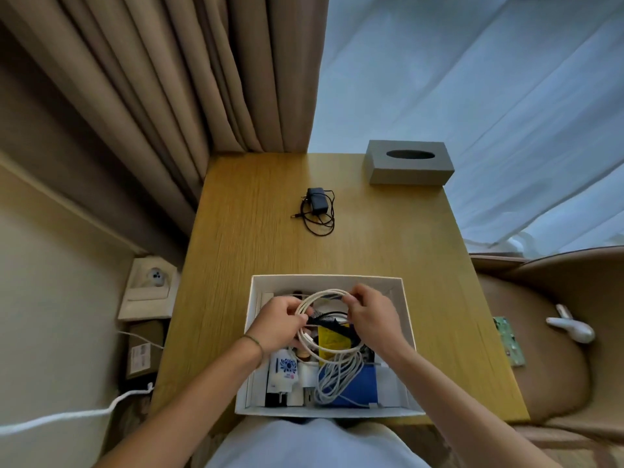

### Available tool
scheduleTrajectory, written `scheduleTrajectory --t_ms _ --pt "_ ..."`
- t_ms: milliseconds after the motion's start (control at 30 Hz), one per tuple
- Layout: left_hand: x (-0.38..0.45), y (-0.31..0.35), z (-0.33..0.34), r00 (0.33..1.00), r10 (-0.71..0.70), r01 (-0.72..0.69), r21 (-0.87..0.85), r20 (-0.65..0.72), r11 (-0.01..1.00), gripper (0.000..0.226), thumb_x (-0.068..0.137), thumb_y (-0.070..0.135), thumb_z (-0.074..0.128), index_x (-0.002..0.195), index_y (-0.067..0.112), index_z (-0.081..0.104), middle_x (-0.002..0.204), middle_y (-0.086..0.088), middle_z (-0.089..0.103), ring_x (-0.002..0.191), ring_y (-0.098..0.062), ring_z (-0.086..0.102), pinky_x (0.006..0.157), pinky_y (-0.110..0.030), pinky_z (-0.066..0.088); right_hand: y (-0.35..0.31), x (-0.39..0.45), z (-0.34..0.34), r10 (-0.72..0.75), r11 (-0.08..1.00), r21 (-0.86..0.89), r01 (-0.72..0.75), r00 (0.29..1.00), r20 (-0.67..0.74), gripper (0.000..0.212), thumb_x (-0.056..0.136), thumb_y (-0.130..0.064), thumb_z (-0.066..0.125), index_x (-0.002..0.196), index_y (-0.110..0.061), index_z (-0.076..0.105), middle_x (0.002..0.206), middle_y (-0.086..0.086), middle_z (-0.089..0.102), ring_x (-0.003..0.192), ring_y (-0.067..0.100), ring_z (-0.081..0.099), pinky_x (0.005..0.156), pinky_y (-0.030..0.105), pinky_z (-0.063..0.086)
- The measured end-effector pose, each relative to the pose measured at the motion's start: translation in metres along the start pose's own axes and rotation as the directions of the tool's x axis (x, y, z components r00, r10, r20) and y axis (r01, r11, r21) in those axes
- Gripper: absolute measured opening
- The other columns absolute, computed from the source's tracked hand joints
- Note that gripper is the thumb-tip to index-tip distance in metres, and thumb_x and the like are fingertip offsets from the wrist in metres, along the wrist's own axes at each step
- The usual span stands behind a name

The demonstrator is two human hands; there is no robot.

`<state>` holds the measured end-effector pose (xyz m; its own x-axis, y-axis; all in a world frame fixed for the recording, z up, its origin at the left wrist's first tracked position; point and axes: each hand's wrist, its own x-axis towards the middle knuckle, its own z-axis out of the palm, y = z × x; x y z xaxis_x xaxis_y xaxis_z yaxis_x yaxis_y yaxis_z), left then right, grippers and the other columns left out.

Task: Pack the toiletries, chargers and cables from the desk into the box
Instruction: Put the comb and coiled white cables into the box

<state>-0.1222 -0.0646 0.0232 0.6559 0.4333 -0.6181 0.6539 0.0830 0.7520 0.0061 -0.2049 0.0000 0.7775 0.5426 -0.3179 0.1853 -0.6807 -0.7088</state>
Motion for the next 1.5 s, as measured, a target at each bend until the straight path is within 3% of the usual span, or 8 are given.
scheduleTrajectory --t_ms 200,500,633,767,933,1067,1233,1500 --pt "0.019 -0.030 0.015 0.980 0.133 -0.062 0.403 -0.150 0.913 0.010 0.088 0.016 0.072 0.098 0.017 0.073 0.082 0.003 0.071 0.073 -0.010 0.068 0.068 -0.027 0.059 0.022 0.007 0.010 -0.068 0.986 -0.153 0.066 0.998 -0.012 0.014 0.100 -0.031 0.057 0.087 -0.026 0.060 0.072 -0.008 0.065 0.064 0.009 0.060 0.052 0.028 0.045" --pt "0.012 -0.034 0.026 0.901 0.403 -0.161 0.738 -0.162 0.656 0.014 0.091 0.039 0.064 0.096 0.026 0.063 0.078 0.008 0.064 0.071 -0.014 0.062 0.059 -0.029 0.046 0.035 0.010 0.011 -0.228 0.909 -0.366 0.199 0.973 -0.037 0.020 0.098 -0.026 0.060 0.108 -0.017 0.075 0.110 0.002 0.068 0.104 0.022 0.057 0.086 0.037 0.052" --pt "0.003 -0.021 0.015 0.788 0.594 -0.249 0.801 -0.160 0.545 0.022 0.096 0.038 0.056 0.102 0.023 0.071 0.095 0.005 0.068 0.086 -0.017 0.065 0.065 -0.031 0.051 0.024 0.009 -0.004 -0.358 0.861 -0.413 0.298 0.931 -0.076 0.022 0.096 -0.023 0.059 0.111 -0.020 0.075 0.104 -0.004 0.069 0.098 0.017 0.057 0.080 0.032 0.053" --pt "0.007 0.002 -0.015 0.668 0.721 -0.348 0.780 -0.183 0.520 0.009 0.093 0.021 0.062 0.093 0.023 0.071 0.084 0.011 0.064 0.076 -0.010 0.060 0.056 -0.026 0.051 -0.004 0.023 -0.024 -0.396 0.902 -0.247 0.355 0.908 -0.140 0.020 0.094 -0.015 0.061 0.105 -0.026 0.074 0.093 -0.014 0.069 0.082 0.005 0.059 0.070 0.023 0.050" --pt "0.039 0.023 -0.047 0.679 0.674 -0.366 0.662 -0.289 0.653 0.015 0.094 0.015 0.061 0.097 0.025 0.071 0.082 0.015 0.061 0.073 -0.002 0.056 0.056 -0.021 0.048 -0.043 0.081 -0.037 -0.244 0.970 -0.050 0.239 0.957 -0.155 0.023 0.095 -0.016 0.057 0.102 -0.029 0.074 0.085 -0.017 0.070 0.052 0.006 0.059 0.052 0.031 0.056" --pt "0.079 0.036 -0.062 0.763 0.543 -0.350 0.484 -0.349 0.802 0.017 0.096 0.016 0.059 0.105 0.027 0.069 0.096 0.014 0.065 0.091 0.003 0.060 0.073 -0.020 0.054 -0.062 0.146 -0.027 -0.163 0.986 -0.033 0.161 0.980 -0.117 0.022 0.095 -0.013 0.056 0.104 -0.021 0.075 0.083 -0.010 0.072 0.072 0.017 0.071 0.067 0.038 0.063" --pt "0.130 0.055 -0.072 0.877 0.287 -0.214 0.223 -0.384 0.951 0.017 0.097 0.015 0.059 0.104 0.029 0.066 0.102 0.008 0.067 0.098 -0.009 0.062 0.073 -0.018 0.049 -0.066 0.225 0.001 -0.067 0.994 -0.098 0.054 0.989 -0.133 0.021 0.093 -0.017 0.057 0.105 -0.020 0.075 0.103 -0.002 0.076 0.084 0.013 0.069 0.076 0.038 0.062" --pt "0.177 0.058 -0.084 0.920 0.193 -0.117 0.233 -0.341 0.965 0.016 0.098 0.016 0.058 0.102 0.027 0.068 0.097 0.007 0.066 0.088 -0.003 0.061 0.064 -0.016 0.045 -0.068 0.296 0.042 -0.120 0.899 -0.434 0.052 0.984 -0.132 0.037 0.085 -0.042 0.068 0.113 -0.019 0.058 0.096 -0.001 0.070 0.080 0.019 0.065 0.061 0.031 0.051"
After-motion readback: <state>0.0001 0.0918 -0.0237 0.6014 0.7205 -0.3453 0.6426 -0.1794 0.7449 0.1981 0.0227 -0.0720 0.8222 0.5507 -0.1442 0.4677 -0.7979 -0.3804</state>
